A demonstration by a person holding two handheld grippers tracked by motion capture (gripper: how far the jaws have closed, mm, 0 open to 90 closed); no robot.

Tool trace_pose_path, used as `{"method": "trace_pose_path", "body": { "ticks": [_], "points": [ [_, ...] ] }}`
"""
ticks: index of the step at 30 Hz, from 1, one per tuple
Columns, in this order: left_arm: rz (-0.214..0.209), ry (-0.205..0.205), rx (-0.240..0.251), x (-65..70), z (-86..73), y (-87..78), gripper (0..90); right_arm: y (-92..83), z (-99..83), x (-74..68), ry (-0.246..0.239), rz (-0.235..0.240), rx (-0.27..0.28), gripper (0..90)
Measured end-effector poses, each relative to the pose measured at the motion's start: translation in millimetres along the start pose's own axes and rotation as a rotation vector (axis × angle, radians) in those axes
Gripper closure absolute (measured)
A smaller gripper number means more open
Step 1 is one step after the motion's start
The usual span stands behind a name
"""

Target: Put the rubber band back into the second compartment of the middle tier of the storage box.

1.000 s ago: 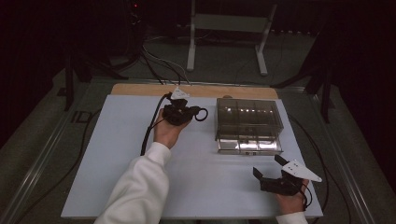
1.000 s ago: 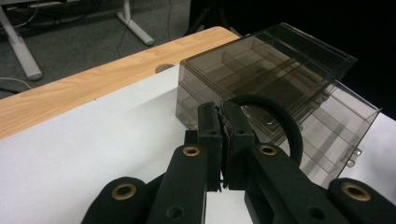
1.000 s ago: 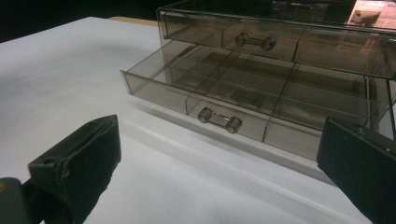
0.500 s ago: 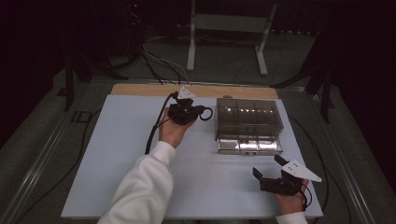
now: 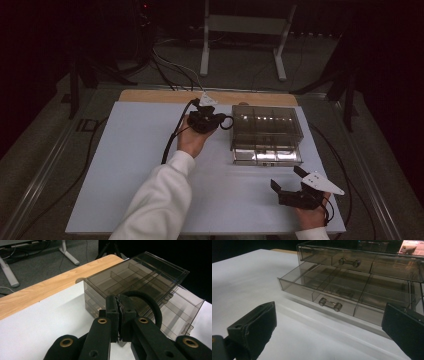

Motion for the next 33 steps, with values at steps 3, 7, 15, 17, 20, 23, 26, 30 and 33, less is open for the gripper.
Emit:
{"method": "trace_pose_path", "body": {
  "ticks": [3,7,15,17,20,23,26,30,33],
  "points": [
    [-0.004,0.004,-0.003,1.6,1.2,3.2,89.0,0.0,0.0,0.0,0.002,0.000,0.000,0.3],
    [-0.008,0.001,-0.008,3.4,1.8,7.7,88.9,0.0,0.1,-1.2,0.000,0.004,0.001,0.3],
    [-0.018,0.007,-0.014,7.6,3.9,15.8,89.0,0.4,0.0,-1.5,-0.004,0.004,0.001,0.3],
    [-0.020,0.008,-0.013,9.0,4.9,17.5,89.0,0.4,-0.2,-1.6,-0.005,0.003,0.000,0.3],
    [-0.023,0.013,-0.015,11.6,7.0,19.8,89.0,0.1,-0.1,-2.2,-0.007,0.004,0.001,0.3],
    [-0.028,0.018,-0.015,14.6,9.8,21.7,88.9,-0.4,0.1,-2.5,-0.007,0.007,0.003,0.3],
    [-0.036,0.024,-0.016,18.2,12.5,23.9,88.9,-0.8,0.3,-2.3,-0.003,0.006,0.004,0.3],
    [-0.048,0.033,-0.020,23.0,14.9,28.2,88.9,-0.5,0.3,-2.3,-0.002,0.008,0.003,0.3],
    [-0.062,0.034,-0.018,26.0,16.1,31.6,88.9,-0.3,-0.1,-2.0,-0.004,0.007,0.003,0.3]
  ]
}}
Point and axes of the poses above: each handheld gripper's, and its own axes: y roughly forward along the jaws, z roughly out of its top, x roughly to its right, the point moved 8 cm from there along y, roughly forward along the jaws, and after that the axes turned 15 degrees about -z, right-handed, at the moved point
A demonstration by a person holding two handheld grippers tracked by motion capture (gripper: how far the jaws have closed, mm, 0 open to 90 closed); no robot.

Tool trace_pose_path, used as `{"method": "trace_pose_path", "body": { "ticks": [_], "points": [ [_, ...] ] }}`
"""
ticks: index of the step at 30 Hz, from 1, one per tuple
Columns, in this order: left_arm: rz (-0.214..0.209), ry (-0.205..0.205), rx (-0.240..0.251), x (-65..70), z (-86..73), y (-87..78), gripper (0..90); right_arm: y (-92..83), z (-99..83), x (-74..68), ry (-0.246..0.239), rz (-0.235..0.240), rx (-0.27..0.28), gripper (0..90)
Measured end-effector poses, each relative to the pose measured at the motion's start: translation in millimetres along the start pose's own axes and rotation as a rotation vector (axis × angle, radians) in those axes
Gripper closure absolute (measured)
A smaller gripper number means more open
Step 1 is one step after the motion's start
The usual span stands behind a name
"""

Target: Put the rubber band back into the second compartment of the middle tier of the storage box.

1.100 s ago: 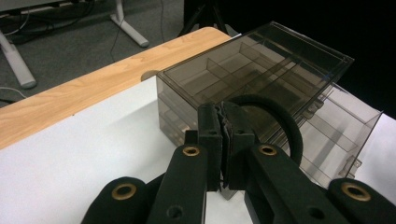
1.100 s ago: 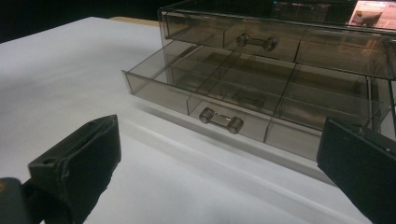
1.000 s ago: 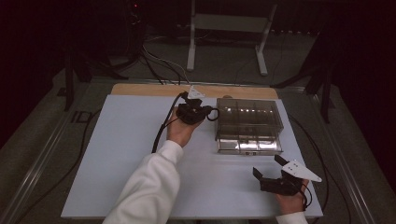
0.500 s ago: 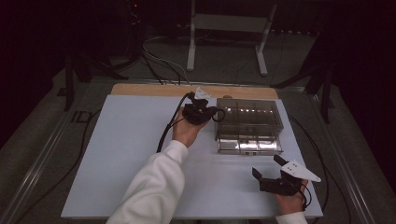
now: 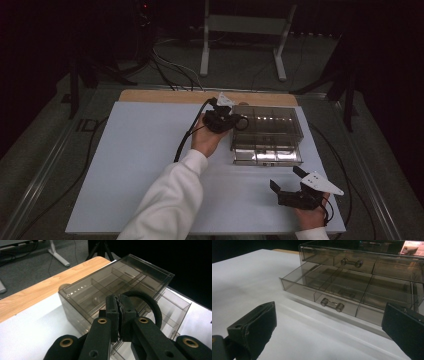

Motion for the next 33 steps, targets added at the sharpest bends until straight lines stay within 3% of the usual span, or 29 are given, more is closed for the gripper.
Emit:
{"method": "trace_pose_path", "body": {
  "ticks": [33],
  "points": [
    [-0.064,0.017,0.001,24.1,11.3,29.8,88.9,0.4,-0.2,1.0,0.004,0.000,0.000,0.3]
  ]
}}
Point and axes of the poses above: each handheld gripper's, and its own axes: y roughly forward along the jaws, z roughly out of its top, x roughly to its right, the point moved 8 cm from there along y, roughly forward along the jaws, and after that the axes turned 15 degrees about -z, right-handed, at the moved point
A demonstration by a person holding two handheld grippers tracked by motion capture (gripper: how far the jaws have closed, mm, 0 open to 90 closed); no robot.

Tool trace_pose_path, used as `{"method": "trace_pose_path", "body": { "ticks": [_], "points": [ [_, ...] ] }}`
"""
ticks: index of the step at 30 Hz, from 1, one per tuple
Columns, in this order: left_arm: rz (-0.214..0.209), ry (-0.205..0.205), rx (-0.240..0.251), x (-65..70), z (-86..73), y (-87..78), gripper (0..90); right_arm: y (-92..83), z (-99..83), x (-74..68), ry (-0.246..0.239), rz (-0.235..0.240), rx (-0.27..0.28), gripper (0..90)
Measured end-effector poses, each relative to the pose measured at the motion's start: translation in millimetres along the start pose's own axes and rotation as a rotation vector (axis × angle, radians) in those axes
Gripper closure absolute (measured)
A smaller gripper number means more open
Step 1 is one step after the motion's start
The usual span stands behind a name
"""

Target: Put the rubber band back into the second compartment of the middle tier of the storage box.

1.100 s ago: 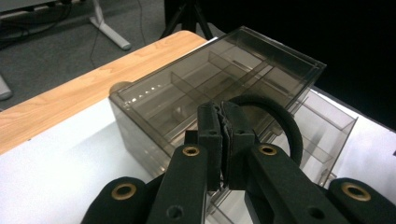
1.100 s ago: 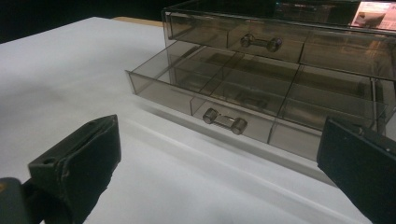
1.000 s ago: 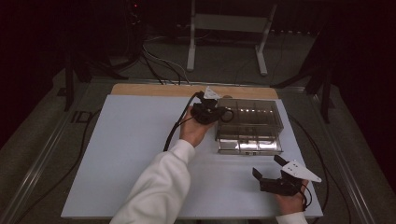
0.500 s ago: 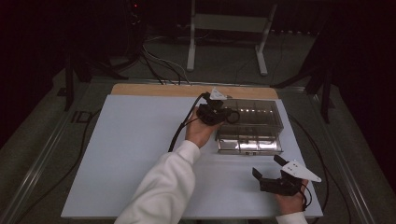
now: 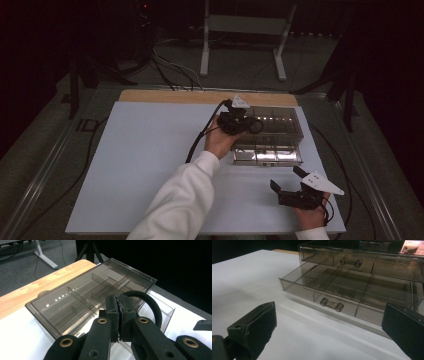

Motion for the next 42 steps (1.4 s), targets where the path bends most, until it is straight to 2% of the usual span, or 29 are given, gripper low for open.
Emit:
{"method": "trace_pose_path", "body": {
  "ticks": [21,42],
  "points": [
    [-0.031,0.004,-0.011,9.7,-4.4,19.0,88.9,0.2,0.0,-1.2,0.001,0.006,-0.001,0.3],
    [-0.052,0.014,-0.049,18.9,-14.8,39.6,88.8,0.6,-0.3,-1.2,-0.002,0.003,-0.005,0.5]
  ]
}}
Point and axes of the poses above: each handheld gripper's, and its own axes: y roughly forward along the jaws, z roughly out of its top, x roughly to its right, the point moved 8 cm from there along y, roughly forward along the jaws, and after that the axes turned 15 degrees about -z, right-handed, at the moved point
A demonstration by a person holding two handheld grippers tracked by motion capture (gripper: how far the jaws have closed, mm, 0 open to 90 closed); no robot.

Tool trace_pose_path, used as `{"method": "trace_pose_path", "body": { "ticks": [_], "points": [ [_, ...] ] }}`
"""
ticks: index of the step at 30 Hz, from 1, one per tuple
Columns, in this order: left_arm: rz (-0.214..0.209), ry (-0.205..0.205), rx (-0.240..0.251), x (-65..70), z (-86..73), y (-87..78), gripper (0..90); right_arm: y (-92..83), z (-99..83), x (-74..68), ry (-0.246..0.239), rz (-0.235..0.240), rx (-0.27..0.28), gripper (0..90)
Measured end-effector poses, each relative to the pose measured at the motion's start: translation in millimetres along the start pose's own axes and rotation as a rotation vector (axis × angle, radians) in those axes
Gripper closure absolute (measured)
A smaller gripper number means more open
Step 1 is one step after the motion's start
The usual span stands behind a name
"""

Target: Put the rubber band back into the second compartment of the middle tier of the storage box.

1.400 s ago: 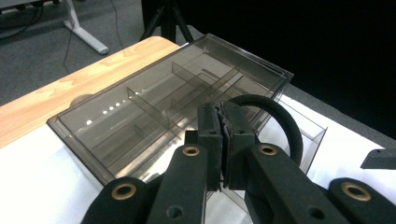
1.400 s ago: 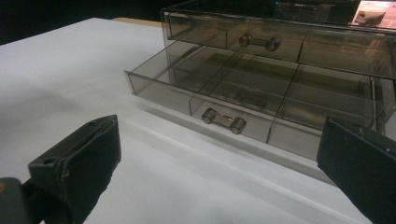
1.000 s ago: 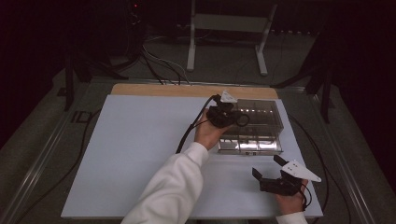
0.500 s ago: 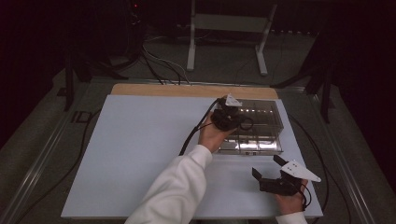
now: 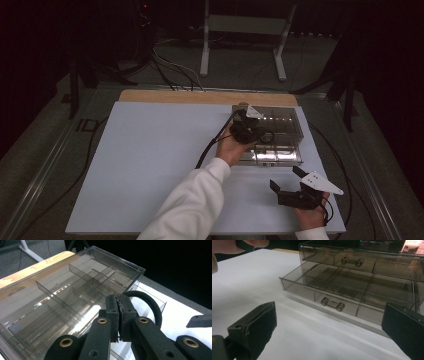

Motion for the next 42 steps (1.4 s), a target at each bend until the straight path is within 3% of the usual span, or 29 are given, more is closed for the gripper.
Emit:
{"method": "trace_pose_path", "body": {
  "ticks": [33,42],
  "points": [
    [-0.006,0.000,-0.046,2.9,-16.2,20.9,88.7,-0.4,0.3,-0.6,-0.002,0.002,0.003,0.5],
    [0.000,0.001,-0.080,2.7,-24.7,29.4,88.5,-0.8,0.5,-0.9,-0.001,0.004,0.004,0.5]
  ]
}}
Point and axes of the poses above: each handheld gripper's, and its own axes: y roughly forward along the jaws, z roughly out of its top, x roughly to its right, the point moved 8 cm from there along y, roughly forward along the jaws, and after that the axes turned 15 degrees about -z, right-handed, at the moved point
